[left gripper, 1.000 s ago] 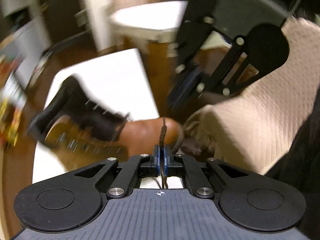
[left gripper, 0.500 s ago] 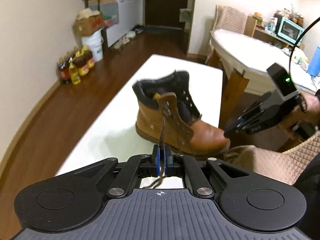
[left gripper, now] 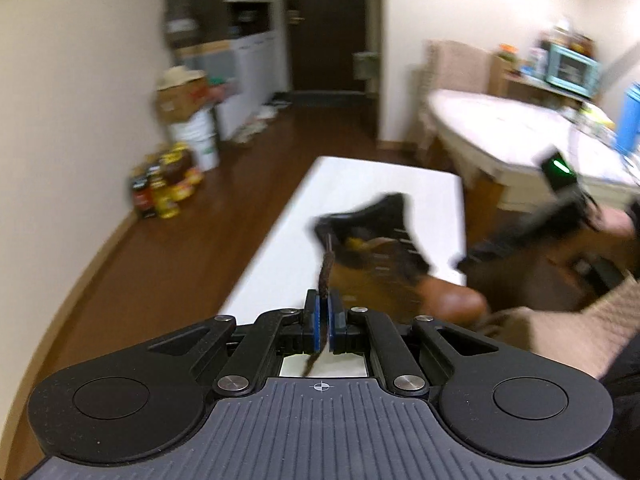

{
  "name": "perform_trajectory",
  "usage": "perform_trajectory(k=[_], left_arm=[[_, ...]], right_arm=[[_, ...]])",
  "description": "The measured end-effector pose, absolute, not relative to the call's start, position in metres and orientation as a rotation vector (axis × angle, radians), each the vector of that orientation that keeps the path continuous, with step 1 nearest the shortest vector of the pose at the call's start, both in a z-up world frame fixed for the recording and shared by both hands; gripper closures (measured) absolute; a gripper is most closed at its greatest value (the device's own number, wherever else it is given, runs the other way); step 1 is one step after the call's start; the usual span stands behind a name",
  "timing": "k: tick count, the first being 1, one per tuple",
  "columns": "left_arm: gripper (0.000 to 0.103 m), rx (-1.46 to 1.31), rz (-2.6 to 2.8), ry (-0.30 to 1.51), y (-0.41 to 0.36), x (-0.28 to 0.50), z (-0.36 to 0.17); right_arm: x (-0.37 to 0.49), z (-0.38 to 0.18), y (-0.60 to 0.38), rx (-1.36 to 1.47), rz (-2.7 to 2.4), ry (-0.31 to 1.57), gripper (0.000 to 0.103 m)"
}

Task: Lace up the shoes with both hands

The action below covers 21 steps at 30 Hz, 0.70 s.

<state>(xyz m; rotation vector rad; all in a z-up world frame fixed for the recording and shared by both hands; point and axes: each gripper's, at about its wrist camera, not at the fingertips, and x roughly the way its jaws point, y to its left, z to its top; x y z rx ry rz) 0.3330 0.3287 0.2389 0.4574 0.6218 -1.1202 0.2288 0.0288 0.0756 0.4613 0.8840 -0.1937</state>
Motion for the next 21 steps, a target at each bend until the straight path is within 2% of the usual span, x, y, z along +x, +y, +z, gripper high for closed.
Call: perform_trajectory(k=[11,16,18,21], left_arm=[[0.099,0.507,-1.077,0.681,0.189,0.294,0.170],[0.099,0.558,-1.017,0.739,0.157,0.302,0.150],[0.099,0.583,-0.996,0.766,0.146,0.307,0.141],[0.099,0.615,-0.997,0.810,0.134,0.312,0.127]], right_arm=[[0.265,0.060,0.024,0.119,-0.069,0.897,0.084],[0.277,0.048,0.013,0.137,-0.011,0.900,0.084],[0.279,0.043,0.008,0.148,-0.011,0.904,0.077],[0.274,0.041,-0.006,0.215,-0.017,0.890,0.075]])
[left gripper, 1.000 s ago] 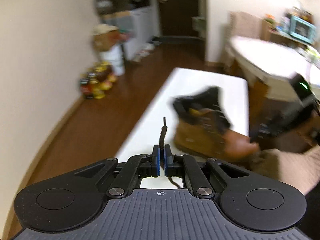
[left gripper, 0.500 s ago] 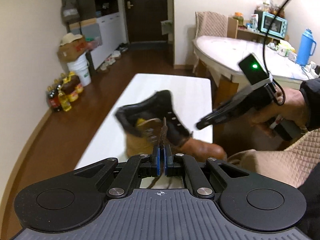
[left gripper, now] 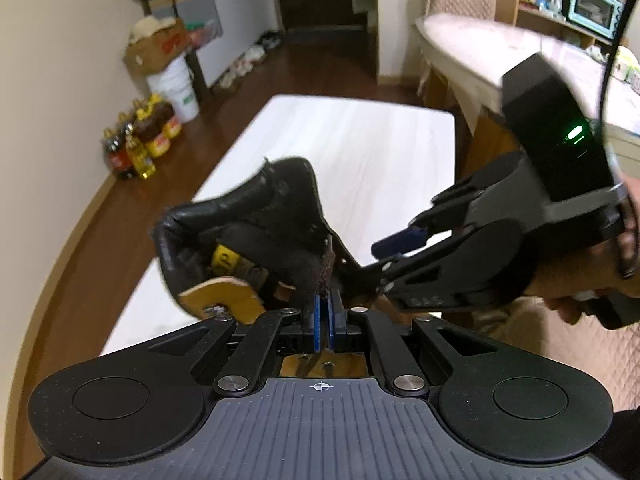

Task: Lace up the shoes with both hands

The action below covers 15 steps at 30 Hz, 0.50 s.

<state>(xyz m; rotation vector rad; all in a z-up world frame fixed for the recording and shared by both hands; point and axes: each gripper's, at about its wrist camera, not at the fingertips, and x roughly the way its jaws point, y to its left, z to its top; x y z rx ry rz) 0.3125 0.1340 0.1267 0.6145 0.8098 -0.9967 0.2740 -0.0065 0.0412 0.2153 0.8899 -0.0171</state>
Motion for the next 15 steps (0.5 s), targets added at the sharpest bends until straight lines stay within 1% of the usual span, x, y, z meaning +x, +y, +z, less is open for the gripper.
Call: perform_trajectory(k=[6,15], left_arm=[[0.099,0.679,-1.017,0.857,0.119,0.315,0.102],[0.099,0.682,-1.026,0.871,0.116,0.322,0.090]], right_arm=[[0.264,0.039,-0.026,0.305,-0.018,0.873,0.071],[0.260,0.040,-0.034,0.330,-0.006,0.874,0.070]])
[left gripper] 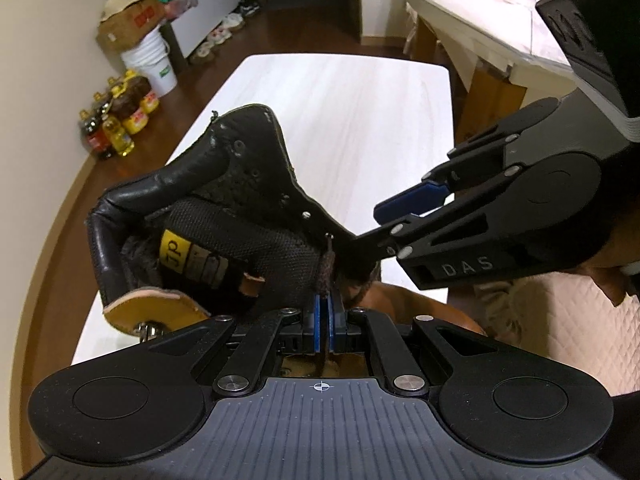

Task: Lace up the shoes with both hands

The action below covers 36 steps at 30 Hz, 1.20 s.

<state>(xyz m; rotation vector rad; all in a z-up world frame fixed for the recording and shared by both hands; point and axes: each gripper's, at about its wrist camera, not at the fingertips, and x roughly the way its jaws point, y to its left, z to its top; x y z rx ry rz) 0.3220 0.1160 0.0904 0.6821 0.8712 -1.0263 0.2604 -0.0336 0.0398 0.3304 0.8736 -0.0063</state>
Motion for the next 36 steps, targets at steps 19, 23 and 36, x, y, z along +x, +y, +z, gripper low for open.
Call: perform_trajectory(k=[19,23,36], left_arm=[[0.099,0.834,-0.985,0.957,0.096,0.326,0.082],[0.099,0.807,-0.988,0.968,0.098,0.329,0.082],[0.099,0.777,-0.978,0.967,0.100,0.332,0.079]], right_arm=[[0.264,0.037,-0.042,0.458,0.051,0.912,0.071],[0.260,0.037,-0.050,0.553,0.047,0.903,0.071],[0.245,-0.020,-0.114,1.387,-0.048,0.802,0.079]])
